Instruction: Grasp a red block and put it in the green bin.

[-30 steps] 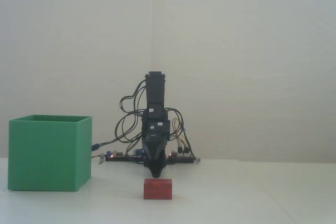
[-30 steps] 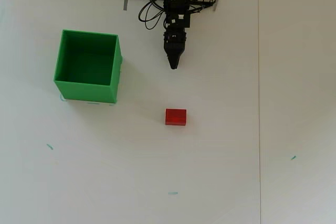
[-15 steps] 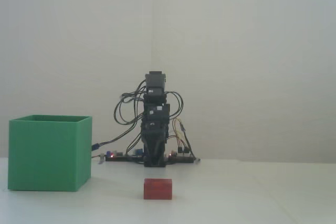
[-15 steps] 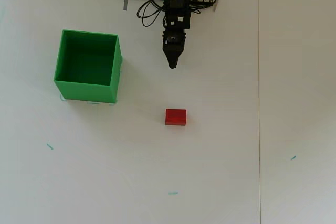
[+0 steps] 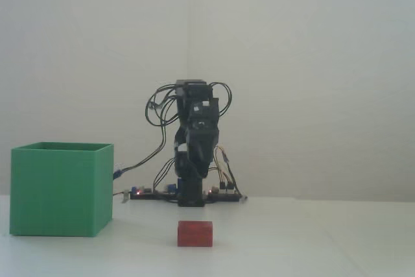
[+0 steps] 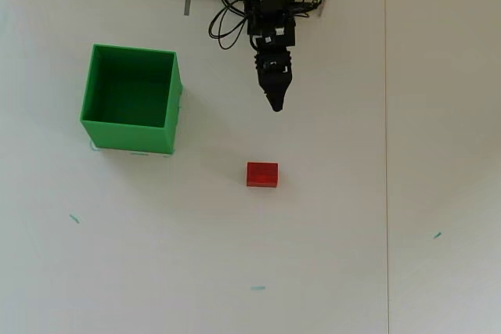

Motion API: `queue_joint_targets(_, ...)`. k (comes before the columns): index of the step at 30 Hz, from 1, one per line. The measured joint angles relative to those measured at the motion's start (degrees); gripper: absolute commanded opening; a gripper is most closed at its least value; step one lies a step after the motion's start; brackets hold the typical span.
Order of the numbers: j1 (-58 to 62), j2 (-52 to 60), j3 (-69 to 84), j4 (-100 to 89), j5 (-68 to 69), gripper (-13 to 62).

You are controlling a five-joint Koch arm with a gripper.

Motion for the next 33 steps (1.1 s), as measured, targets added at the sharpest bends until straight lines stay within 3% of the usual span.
queue_joint_targets(5,2.1,-12.0,-14.0,1.4,-10.4,34.7)
queue_joint_targets(12,7.7,-24.8,-31.2,17.9,-12.6,35.2)
queue_joint_targets(18,7.6,-28.8,-37.3,27.2,-11.5,35.2)
queue_joint_targets(26,7.6,-33.1,-38.4,28.5,0.0,32.8)
queue_joint_targets(33,13.8,-33.3,-38.4,28.5,4.0,32.6)
